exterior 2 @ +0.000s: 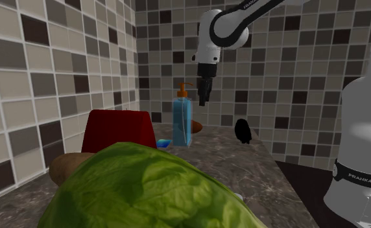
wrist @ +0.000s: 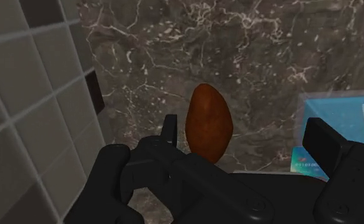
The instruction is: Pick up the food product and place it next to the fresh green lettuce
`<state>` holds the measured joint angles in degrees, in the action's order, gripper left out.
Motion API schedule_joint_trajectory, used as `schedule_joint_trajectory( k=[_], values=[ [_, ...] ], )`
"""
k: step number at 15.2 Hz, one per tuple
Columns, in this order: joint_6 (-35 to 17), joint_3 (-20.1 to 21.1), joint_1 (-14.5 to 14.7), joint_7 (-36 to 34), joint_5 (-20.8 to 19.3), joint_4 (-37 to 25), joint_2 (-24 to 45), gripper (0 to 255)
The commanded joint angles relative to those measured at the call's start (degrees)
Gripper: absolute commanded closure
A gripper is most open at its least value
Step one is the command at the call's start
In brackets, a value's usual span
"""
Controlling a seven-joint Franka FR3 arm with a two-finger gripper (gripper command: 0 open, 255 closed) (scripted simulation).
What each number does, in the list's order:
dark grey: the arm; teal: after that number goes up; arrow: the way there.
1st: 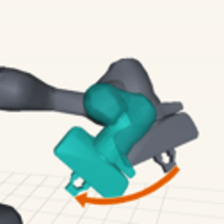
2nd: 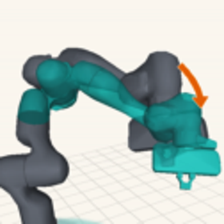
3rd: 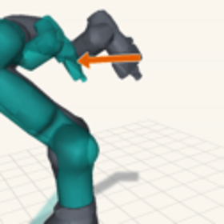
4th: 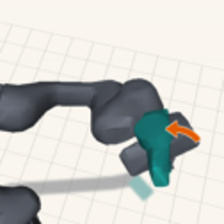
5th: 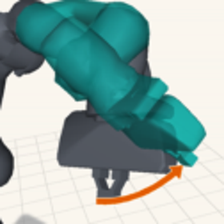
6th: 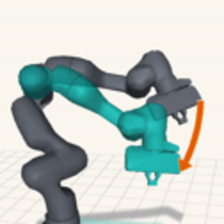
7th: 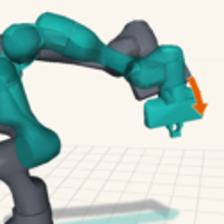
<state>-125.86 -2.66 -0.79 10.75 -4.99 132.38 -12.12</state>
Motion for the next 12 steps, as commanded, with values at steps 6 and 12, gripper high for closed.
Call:
schedule_joint_trajectory(
  k=[6,12],
  values=[
    [-7.0,-0.7,-0.3,1.0,1.6,-7.3,15.9,0],
    [-10.7,-0.7,-0.4,1.0,1.6,-6.4,18.7,0]
  ],
)
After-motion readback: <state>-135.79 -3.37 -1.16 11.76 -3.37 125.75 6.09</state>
